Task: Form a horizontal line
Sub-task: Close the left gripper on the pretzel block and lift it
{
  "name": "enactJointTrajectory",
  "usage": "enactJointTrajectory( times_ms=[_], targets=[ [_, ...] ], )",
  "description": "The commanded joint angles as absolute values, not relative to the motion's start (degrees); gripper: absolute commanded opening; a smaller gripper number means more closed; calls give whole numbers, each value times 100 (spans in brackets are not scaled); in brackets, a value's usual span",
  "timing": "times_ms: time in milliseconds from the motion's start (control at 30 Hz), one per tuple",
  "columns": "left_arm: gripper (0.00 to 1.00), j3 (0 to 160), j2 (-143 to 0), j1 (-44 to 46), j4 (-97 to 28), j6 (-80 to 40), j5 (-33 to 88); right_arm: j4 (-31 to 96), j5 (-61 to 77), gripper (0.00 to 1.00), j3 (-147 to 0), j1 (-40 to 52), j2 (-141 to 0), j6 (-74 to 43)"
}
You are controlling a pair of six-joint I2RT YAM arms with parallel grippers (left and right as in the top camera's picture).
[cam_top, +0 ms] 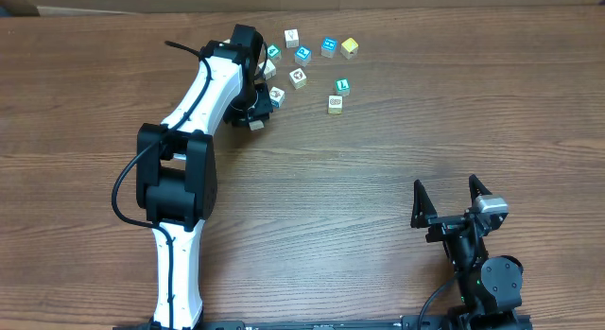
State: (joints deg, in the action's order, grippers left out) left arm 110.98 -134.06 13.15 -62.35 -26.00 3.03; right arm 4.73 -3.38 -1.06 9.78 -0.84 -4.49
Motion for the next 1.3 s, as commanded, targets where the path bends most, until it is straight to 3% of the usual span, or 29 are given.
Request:
enactJointTrajectory(
  times_ms=[0, 400, 633, 867, 1000, 1267],
  targets=[
    [35, 11144, -13360, 1317, -6396, -2394, 471, 445, -329, 100, -45, 952, -19, -445],
    [36, 11166, -12630, 1691, -6862, -2526, 355, 445, -329, 100, -45, 952, -19, -445],
    [38, 11159, -12514, 2257, -7234, -3107, -569, 445, -329, 100, -45, 952, -19, -445],
    [52, 11157, -12514, 2272, -7011, -2995, -1321, 445, -329, 100, -45, 952, -19, -445],
    [69, 11157, -12525, 2045, -6772, -2777, -1304, 445, -329, 100, -45, 952, -19, -445],
    [70, 11133, -12536, 1835, -6449, -2156, -749, 445, -329, 100, -45, 952, -19, -445]
  ],
)
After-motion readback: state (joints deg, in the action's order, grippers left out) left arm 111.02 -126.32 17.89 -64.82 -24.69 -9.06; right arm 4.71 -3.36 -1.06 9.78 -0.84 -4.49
